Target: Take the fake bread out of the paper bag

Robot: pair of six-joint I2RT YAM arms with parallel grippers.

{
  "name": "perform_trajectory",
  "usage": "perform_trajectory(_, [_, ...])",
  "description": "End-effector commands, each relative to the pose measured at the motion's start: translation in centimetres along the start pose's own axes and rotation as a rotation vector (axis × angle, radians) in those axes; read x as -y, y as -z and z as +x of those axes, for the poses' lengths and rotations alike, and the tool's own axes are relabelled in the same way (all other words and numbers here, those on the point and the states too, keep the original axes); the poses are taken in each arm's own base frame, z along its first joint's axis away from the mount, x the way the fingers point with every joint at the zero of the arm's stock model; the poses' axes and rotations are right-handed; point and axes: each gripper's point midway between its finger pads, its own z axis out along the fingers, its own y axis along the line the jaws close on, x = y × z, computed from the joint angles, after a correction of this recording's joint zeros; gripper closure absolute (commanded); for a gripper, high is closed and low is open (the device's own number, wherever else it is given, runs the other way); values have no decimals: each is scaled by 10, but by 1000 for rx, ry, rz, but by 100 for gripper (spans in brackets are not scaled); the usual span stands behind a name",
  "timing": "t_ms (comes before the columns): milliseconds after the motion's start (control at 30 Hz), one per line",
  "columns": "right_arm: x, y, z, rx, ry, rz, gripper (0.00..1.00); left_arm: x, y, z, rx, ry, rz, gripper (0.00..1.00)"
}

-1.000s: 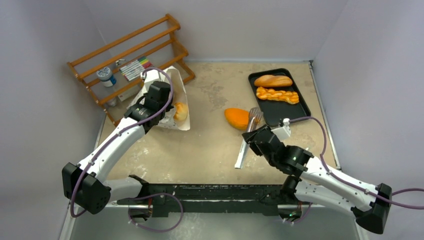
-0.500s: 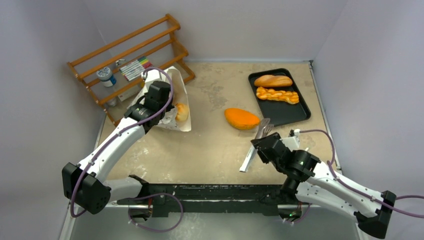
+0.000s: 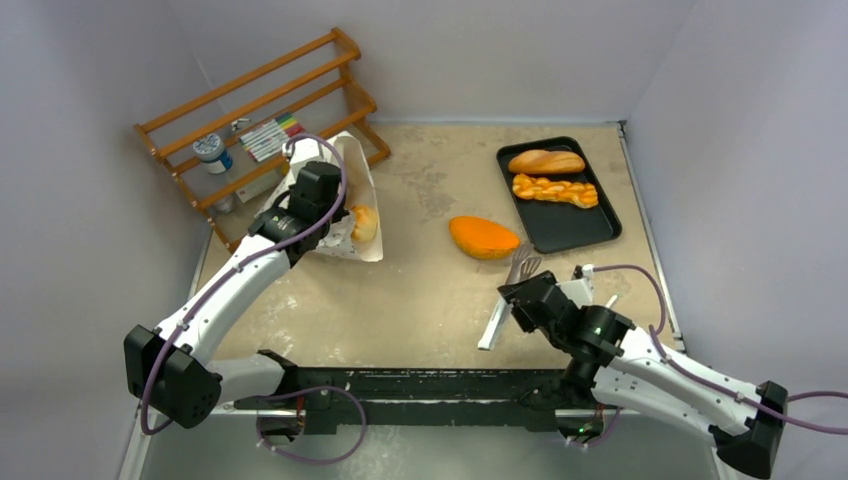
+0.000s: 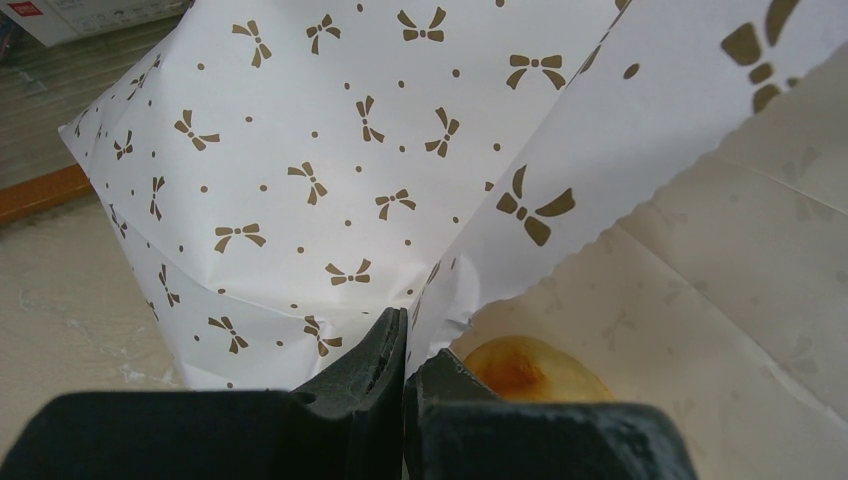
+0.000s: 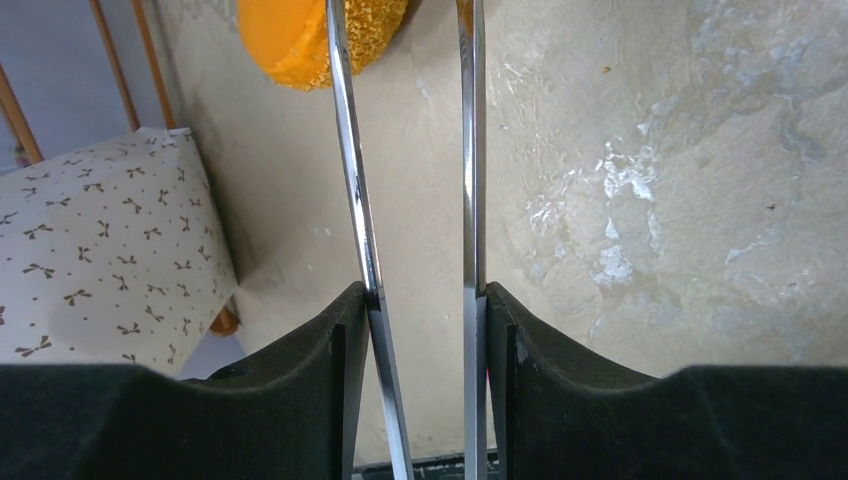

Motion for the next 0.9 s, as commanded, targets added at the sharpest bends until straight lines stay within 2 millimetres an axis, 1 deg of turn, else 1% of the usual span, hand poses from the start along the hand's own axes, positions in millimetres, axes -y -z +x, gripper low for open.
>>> perform_trajectory(0, [-14, -6, -1, 30, -34, -58, 54, 5, 0, -18, 68, 32, 26, 100])
perform_trajectory(167, [-16, -10, -2, 45, -37, -66, 53, 5, -1, -18, 68, 29, 22, 100])
perform_trajectory(400, [-29, -14, -6, 81, -13, -97, 52, 5, -2, -18, 69, 27, 21, 100])
perform_trajectory(667, [-35, -27, -14, 96, 3, -106, 51, 4, -2, -18, 67, 22, 16, 100])
perform_trajectory(767, [-42, -31, -19, 107, 24, -121, 50, 4, -3, -18, 67, 20, 15, 100])
perform_trajectory(867, [-42, -40, -21, 87, 32, -106, 50, 4, -4, -17, 64, 19, 15, 100])
